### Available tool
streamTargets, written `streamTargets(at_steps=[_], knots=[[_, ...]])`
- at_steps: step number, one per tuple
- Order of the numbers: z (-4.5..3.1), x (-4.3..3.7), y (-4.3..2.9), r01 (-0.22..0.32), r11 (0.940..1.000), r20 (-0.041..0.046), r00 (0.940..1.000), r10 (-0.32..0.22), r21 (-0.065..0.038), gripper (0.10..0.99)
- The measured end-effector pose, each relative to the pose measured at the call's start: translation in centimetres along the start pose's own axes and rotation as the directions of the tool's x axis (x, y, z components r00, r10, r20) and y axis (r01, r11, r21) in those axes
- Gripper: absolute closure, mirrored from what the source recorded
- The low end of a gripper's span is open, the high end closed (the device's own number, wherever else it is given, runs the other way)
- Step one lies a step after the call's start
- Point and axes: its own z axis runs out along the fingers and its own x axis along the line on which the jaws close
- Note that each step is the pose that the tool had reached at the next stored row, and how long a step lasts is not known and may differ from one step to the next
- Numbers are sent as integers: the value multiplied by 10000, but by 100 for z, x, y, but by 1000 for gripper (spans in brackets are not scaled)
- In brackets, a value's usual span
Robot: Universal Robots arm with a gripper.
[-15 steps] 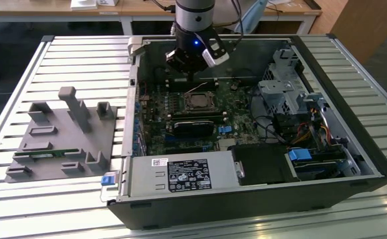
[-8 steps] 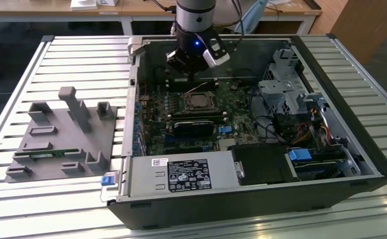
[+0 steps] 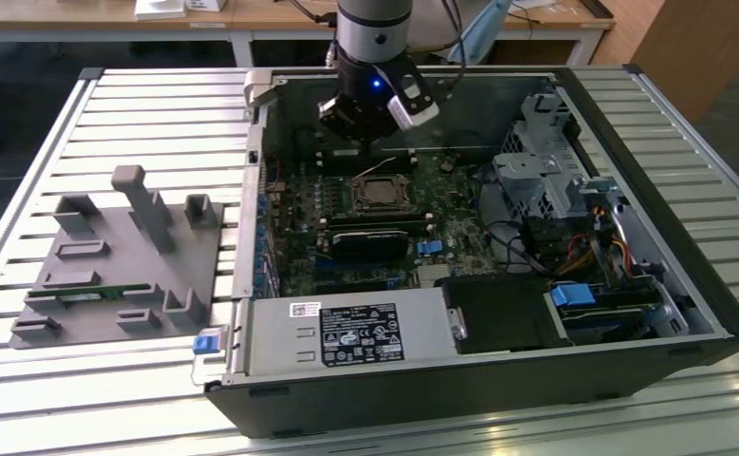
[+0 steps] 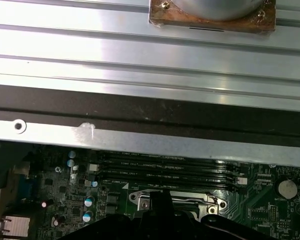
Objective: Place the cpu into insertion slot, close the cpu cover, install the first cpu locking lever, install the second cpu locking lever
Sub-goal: 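Install the first cpu locking lever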
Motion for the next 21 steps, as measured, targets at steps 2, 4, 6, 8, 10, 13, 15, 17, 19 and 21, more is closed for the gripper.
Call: streamTargets(at_steps=[2,4,6,8,10,13,15,17,19,21], knots=[[5,-1,0,0,10000,2,10000,0,-2,973],[10,-1,-1,0,10000,0,10000,0,0,973],[16,-1,-2,0,10000,0,10000,0,0,973],[20,-1,-3,0,10000,-1,10000,0,1,973],[25,-1,-3,0,10000,0,10000,0,0,973],[34,-1,-4,0,10000,1,10000,0,-1,973],[41,-10,-5,2,10000,-2,10000,-2,1,973],[51,-24,-4,1,10000,-4,10000,-1,1,973],[63,-39,2,0,10000,-3,10000,0,0,973],[77,-55,6,0,10000,-2,10000,0,-2,973]])
